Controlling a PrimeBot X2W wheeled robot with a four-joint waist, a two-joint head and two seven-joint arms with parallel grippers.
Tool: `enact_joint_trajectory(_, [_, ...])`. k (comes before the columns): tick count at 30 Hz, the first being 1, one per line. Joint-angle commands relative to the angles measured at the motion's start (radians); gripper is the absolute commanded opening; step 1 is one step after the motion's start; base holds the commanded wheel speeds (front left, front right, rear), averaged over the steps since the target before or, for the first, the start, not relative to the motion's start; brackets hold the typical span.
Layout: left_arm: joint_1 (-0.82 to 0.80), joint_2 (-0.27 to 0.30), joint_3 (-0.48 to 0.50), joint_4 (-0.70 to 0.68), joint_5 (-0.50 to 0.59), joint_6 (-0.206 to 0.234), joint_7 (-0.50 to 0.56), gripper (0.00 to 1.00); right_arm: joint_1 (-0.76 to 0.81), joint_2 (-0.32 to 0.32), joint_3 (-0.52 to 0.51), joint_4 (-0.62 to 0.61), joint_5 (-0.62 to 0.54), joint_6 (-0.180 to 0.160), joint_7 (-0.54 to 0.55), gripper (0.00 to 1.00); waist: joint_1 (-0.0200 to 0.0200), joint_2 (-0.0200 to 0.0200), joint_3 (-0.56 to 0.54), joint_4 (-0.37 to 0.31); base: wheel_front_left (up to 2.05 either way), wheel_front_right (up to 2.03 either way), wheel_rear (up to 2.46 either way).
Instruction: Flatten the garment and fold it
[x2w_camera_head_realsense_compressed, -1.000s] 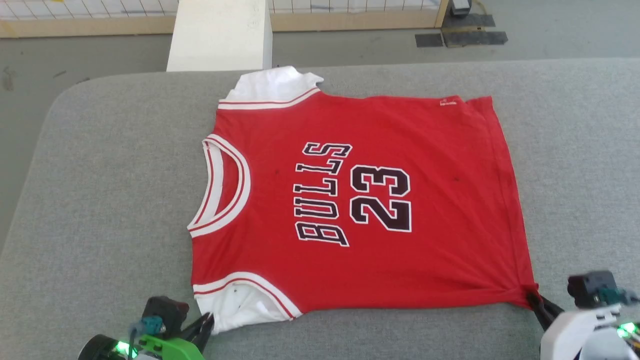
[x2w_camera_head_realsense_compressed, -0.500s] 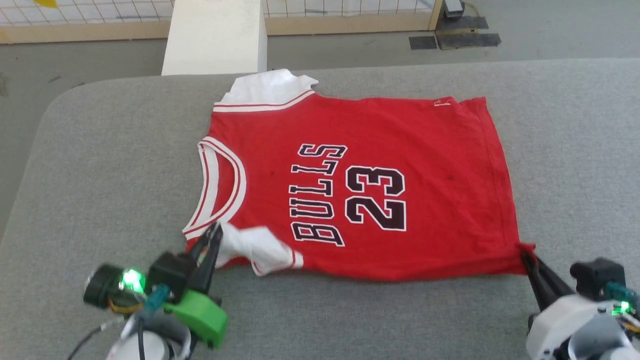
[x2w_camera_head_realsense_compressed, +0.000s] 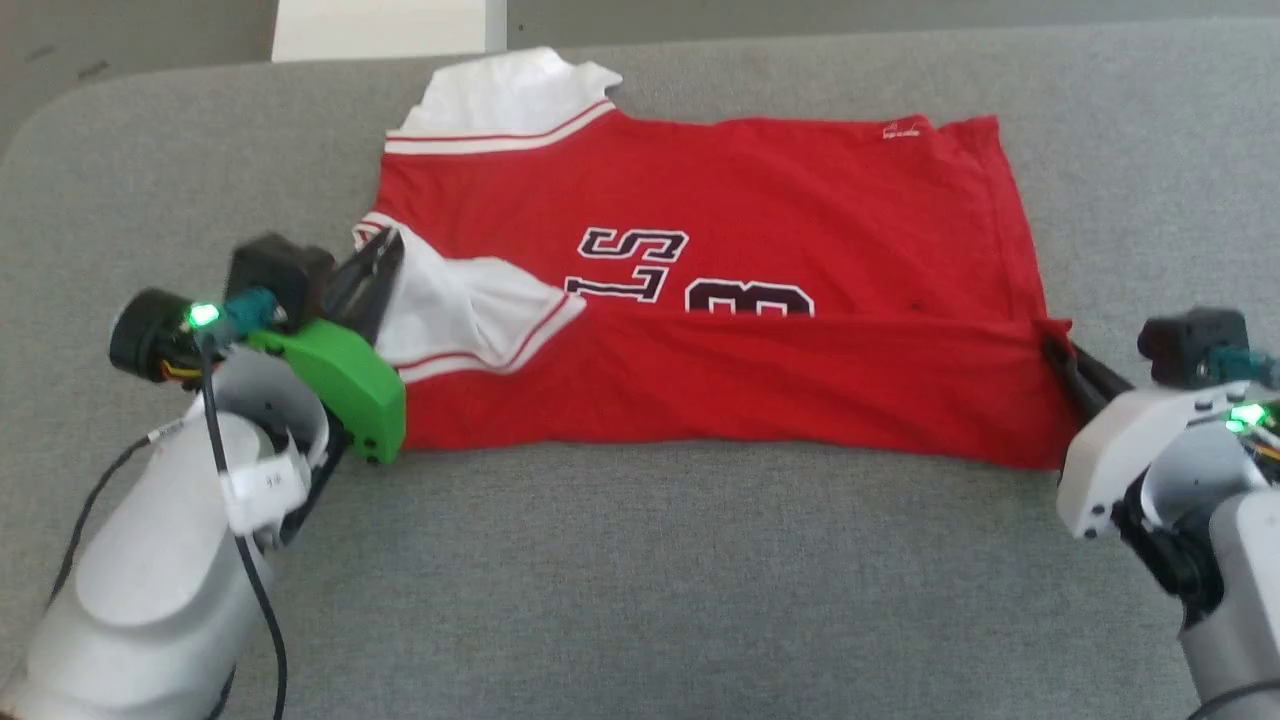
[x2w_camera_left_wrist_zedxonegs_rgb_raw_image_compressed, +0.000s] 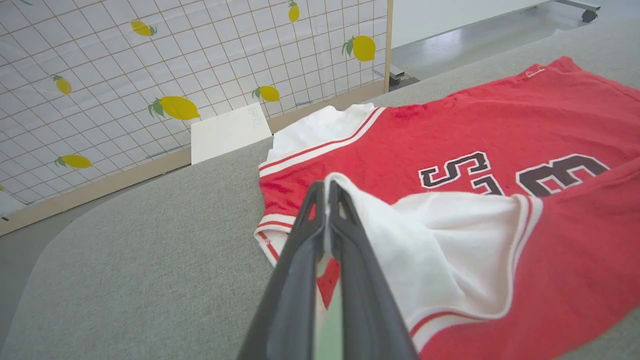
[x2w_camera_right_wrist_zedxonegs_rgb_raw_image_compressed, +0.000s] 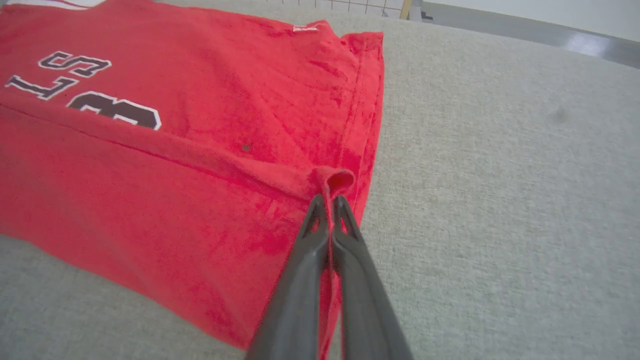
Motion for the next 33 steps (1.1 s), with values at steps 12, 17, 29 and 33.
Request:
enact_joint_trajectory(12, [-0.09, -0.061, 0.004, 0.263, -0.199, -0.044, 0.376, 0.0, -0.158, 0.007, 0.012, 0.158, 0.076, -0.002, 0.259, 0.0, 0.0, 0.0, 0.1, -0.018, 0.0, 0.0, 0.0])
enact_joint_trajectory(17, [-0.056, -0.071, 0.035, 0.243, -0.234, -0.012, 0.36, 0.61, -0.152, 0.026, -0.025, 0.111, 0.095, -0.002, 0.316, 0.42, 0.0, 0.0, 0.069, -0.009, 0.0, 0.0, 0.0])
enact_joint_trajectory(29, [0.158, -0.14, 0.106, 0.11, -0.093, 0.165, -0.238, 1.0, 0.089, 0.104, -0.109, -0.087, 0.066, -0.002, -0.027, 1.0, 0.0, 0.0, -0.082, 0.025, 0.0, 0.0, 0.0])
enact_joint_trajectory(33, [0.271, -0.178, 0.122, 0.067, -0.085, 0.231, -0.267, 1.0, 0.216, 0.184, -0.13, -0.159, 0.023, -0.002, -0.251, 1.0, 0.0, 0.0, -0.114, 0.016, 0.0, 0.0, 0.0])
